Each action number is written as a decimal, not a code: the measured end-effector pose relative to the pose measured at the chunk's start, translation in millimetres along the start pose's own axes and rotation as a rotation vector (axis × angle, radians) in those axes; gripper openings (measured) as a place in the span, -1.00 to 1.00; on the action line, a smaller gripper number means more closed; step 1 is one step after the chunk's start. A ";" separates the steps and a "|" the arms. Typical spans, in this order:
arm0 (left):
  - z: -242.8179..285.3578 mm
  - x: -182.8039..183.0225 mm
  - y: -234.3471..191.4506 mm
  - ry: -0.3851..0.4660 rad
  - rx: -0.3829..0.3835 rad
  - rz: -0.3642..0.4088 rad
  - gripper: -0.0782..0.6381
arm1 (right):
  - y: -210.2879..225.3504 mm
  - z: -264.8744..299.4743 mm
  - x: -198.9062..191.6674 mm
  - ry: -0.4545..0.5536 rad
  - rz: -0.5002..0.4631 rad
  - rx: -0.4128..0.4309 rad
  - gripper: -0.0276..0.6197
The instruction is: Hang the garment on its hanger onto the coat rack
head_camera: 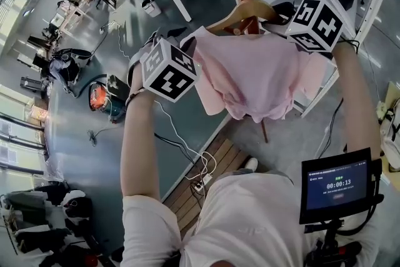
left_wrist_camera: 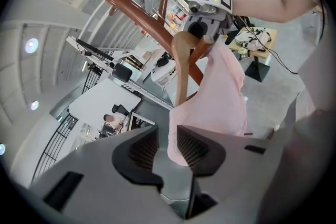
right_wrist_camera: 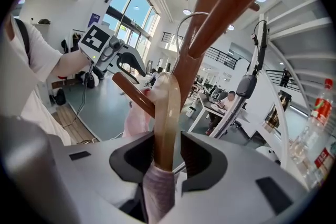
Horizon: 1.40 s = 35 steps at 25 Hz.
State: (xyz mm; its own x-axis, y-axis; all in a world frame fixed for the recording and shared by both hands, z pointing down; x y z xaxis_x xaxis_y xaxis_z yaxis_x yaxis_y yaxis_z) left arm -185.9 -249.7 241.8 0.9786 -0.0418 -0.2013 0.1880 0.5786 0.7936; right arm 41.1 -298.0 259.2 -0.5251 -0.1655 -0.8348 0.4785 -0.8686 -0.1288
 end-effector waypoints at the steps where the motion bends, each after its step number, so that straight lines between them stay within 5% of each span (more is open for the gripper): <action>1: -0.8 1.4 -0.7 0.007 0.000 -0.001 -0.46 | 1.3 -0.8 -0.5 -0.001 0.000 -0.002 -0.55; 13: 16.8 11.2 13.1 0.075 -0.044 -0.003 -0.46 | 3.8 5.6 -7.5 -0.001 0.037 -0.021 -0.55; 16: 31.1 22.3 13.9 0.088 -0.050 0.000 -0.46 | 3.8 10.2 -9.8 -0.013 0.020 -0.060 -0.77; 24: 49.4 29.9 19.3 0.106 -0.042 0.014 -0.46 | -1.8 11.7 -14.2 0.027 0.054 0.004 -0.75; 35: 35.9 26.1 12.7 0.187 -0.028 0.013 -0.46 | -19.5 3.3 -1.4 0.060 0.049 -0.038 -0.58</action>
State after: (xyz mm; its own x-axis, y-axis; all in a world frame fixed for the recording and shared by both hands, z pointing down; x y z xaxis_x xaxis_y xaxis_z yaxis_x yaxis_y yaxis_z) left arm -155.1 -272.7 267.2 0.9480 0.1159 -0.2963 0.1708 0.6003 0.7813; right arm 30.2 -282.4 264.7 -0.4577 -0.1777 -0.8712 0.5293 -0.8417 -0.1064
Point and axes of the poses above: the fingertips, and each gripper's own axes: z forward along the fingers, y to its right, x out of its top, the point moved 7 cm from there along -z, backward along the fingers, and after that the axes turned 13 degrees about z, right-handed, at the moved point
